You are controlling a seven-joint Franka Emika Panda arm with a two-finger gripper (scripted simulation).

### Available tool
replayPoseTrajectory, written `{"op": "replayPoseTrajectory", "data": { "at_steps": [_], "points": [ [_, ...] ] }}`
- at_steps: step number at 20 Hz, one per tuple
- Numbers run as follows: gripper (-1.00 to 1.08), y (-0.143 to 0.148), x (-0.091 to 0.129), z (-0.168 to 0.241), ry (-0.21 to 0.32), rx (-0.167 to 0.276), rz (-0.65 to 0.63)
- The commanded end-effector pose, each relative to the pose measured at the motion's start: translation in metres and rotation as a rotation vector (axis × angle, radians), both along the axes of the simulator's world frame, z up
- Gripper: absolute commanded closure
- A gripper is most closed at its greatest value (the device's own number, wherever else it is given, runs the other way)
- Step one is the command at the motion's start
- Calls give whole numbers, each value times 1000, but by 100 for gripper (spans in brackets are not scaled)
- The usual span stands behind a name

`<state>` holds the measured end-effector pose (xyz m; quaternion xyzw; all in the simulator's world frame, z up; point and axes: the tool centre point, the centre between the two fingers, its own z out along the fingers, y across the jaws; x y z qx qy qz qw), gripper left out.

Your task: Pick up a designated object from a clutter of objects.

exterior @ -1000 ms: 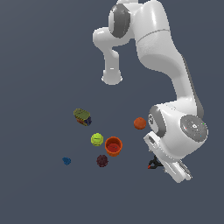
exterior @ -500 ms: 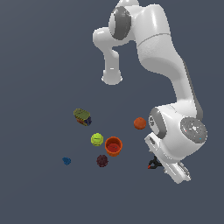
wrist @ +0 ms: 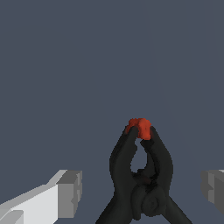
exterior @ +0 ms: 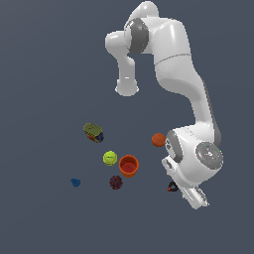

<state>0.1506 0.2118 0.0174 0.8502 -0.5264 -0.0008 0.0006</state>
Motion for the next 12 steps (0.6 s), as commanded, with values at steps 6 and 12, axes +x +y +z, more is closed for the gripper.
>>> {"op": "replayPoseTrajectory", "data": {
  "at_steps": [6,12],
  "points": [
    [108,1,2,-4,-2,0,0],
    [108,1,2,-4,-2,0,0]
  ]
}}
